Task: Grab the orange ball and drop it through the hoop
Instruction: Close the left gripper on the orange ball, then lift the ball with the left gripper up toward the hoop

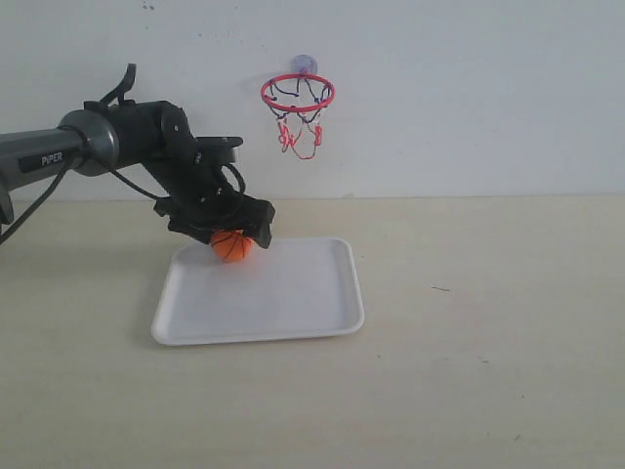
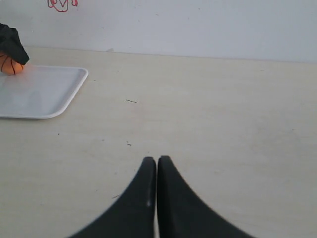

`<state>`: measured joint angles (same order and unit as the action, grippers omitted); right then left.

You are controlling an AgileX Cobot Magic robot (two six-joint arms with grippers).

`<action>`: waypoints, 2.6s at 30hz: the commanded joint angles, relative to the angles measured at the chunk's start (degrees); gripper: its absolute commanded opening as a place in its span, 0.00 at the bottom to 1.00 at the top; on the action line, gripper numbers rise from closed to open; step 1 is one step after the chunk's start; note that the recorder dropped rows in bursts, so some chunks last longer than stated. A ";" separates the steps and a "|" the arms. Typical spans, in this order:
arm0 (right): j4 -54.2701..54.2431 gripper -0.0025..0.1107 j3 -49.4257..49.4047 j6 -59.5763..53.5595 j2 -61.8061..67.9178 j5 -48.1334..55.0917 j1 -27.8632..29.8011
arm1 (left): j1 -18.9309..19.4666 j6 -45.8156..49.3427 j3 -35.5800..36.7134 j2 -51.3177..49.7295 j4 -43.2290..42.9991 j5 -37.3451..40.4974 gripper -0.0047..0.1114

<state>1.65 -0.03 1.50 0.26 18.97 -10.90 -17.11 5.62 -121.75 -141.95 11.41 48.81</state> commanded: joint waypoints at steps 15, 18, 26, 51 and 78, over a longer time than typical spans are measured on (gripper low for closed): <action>0.33 0.02 0.03 -0.15 -0.26 -0.40 -0.24 | 3.29 -2.50 -0.22 4.77 -0.52 8.55 0.08; 0.33 0.02 0.03 -0.15 -0.26 -0.54 -0.24 | 5.44 -1.55 -0.22 8.06 -0.52 12.34 0.08; 0.33 0.02 0.03 -0.15 -0.26 -0.54 -0.24 | 6.37 7.80 -0.22 15.35 -0.52 13.40 0.08; 0.33 0.02 0.03 -0.15 -0.26 -0.54 -3.46 | 6.50 37.33 -0.22 15.81 42.01 -23.15 0.08; 0.33 0.02 0.03 -0.15 -0.26 -0.54 -3.46 | 7.31 55.51 -19.56 -0.95 66.77 -11.24 0.08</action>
<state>1.65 -0.03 1.50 0.26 18.97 -14.20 -9.41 62.58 -139.94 -142.84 80.57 37.07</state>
